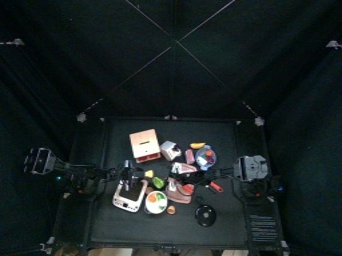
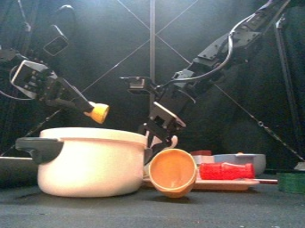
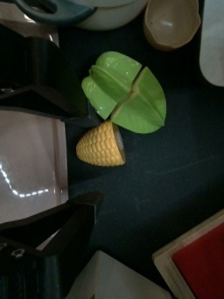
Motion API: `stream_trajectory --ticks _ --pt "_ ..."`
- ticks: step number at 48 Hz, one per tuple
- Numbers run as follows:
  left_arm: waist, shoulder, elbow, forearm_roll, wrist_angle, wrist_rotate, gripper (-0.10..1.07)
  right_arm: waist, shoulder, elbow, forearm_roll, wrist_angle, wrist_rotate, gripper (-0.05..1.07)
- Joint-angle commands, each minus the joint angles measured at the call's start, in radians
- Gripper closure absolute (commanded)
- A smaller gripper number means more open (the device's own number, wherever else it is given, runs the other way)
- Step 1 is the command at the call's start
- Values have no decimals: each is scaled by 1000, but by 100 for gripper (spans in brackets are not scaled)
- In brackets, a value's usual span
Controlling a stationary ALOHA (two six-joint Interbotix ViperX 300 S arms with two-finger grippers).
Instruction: Grab corn top
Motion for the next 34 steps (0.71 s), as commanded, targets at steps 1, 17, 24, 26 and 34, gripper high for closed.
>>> stream_trajectory --ticks 1,17,24,26,34 --pt "-2 -3 -9 -11 -5 0 38 -14 -6 -37 2 -6 -3 11" --pt "-2 -3 -8 -12 -5 0 38 -20 38 -67 3 -23 -6 11" --pt "-2 -3 -6 -12 -5 0 38 -20 51 -69 6 -32 -6 12" --pt "-2 -2 -6 -12 -3 0 38 -20 54 -67 8 -34 -6 13" --pt "-2 -3 -6 -12 -5 0 38 -17 52 -64 14 -32 -6 23"
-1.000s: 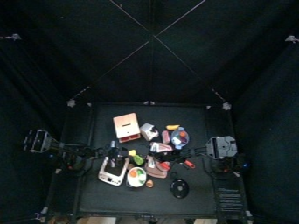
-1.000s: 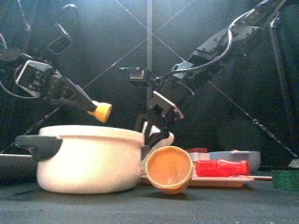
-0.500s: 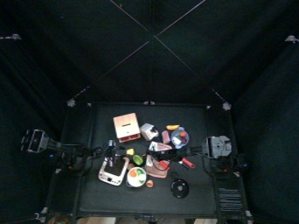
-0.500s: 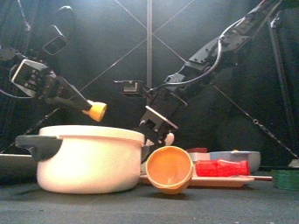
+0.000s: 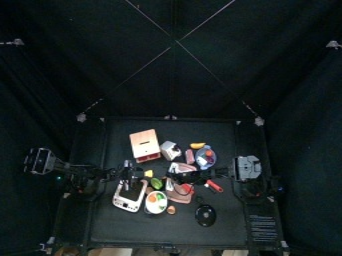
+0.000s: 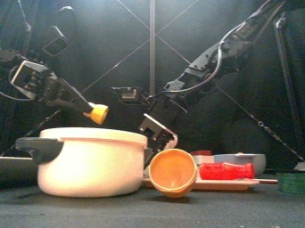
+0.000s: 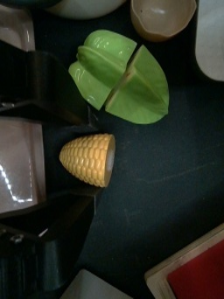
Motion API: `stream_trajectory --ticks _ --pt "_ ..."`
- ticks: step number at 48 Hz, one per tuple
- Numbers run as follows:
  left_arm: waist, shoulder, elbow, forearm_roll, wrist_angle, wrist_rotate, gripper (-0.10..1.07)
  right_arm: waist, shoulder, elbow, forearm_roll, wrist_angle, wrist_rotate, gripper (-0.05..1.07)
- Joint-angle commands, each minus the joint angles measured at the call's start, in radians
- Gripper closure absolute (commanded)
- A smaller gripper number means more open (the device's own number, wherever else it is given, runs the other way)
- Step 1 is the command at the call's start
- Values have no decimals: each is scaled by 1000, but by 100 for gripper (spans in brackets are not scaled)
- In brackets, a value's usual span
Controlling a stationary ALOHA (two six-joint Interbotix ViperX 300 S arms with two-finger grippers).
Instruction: Grab corn top
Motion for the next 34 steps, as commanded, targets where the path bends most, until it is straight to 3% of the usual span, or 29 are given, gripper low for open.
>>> stream_trajectory --ticks 1,9,20,34 --pt "0 -2 -9 -2 -5 0 38 -3 -26 -15 5 0 -2 24" --pt "-2 -2 -11 -2 -5 0 38 0 -57 -15 11 31 -2 32" --pt "-2 0 -11 -2 -3 -2 38 20 -140 -6 11 104 -2 33" --pt "-3 -2 -11 -2 -3 0 38 54 -170 25 2 117 -2 33"
